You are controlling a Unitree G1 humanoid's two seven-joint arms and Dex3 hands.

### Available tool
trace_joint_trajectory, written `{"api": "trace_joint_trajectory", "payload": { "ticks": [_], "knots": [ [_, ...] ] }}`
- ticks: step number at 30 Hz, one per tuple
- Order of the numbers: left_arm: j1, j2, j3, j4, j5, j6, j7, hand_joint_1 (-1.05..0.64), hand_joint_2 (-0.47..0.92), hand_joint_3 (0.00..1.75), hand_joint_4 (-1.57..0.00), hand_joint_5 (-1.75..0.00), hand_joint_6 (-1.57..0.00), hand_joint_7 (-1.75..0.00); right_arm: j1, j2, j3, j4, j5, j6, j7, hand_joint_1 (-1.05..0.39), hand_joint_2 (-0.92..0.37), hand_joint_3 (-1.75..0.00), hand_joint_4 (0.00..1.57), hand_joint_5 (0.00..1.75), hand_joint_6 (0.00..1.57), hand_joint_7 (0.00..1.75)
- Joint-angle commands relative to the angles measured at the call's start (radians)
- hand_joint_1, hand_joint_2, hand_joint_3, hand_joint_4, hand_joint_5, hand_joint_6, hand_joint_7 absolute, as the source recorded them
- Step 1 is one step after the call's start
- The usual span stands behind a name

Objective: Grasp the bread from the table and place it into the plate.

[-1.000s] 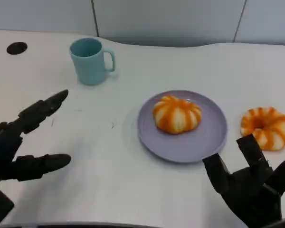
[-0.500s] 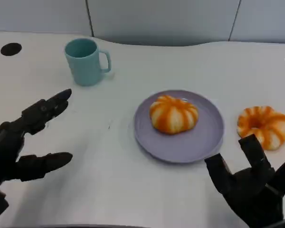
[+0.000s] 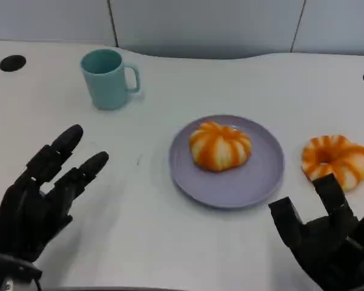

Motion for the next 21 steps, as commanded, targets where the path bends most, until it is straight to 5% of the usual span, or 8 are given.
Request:
{"api": "trace_joint_trajectory", "payload": {
  "ticks": [1, 12, 16, 21],
  "knots": [
    [-0.006, -0.008, 0.033, -0.005, 0.007, 0.014, -0.026, -0.76, 0.92, 0.49, -0.55, -0.06, -0.38, -0.01, 0.006, 0.018, -0.01, -0.011, 0.007, 0.002, 0.008, -0.61, -0.92, -0.14, 0.92, 1.75, 0.68, 1.75],
    [-0.009, -0.024, 0.063, -0.008, 0.027, 0.025, -0.043, -0.76, 0.92, 0.49, -0.56, -0.05, -0.38, 0.0, 0.006, 0.018, -0.011, -0.011, 0.006, 0.002, 0.009, -0.61, -0.92, -0.14, 0.92, 1.75, 0.68, 1.75],
    [0.059, -0.117, 0.076, -0.074, -0.187, 0.348, -0.099, -0.64, 0.92, 0.57, -0.77, -0.18, -0.63, -0.11, 0.033, 0.023, -0.005, -0.039, -0.007, -0.007, -0.01, -0.6, -0.92, -0.17, 0.92, 1.75, 0.67, 1.75],
    [0.068, -0.127, 0.102, -0.111, -0.178, 0.406, -0.101, -0.63, 0.92, 0.58, -0.78, -0.2, -0.65, -0.11, 0.035, 0.023, -0.003, -0.044, -0.007, -0.006, -0.013, -0.6, -0.92, -0.18, 0.92, 1.75, 0.67, 1.75]
  ]
}}
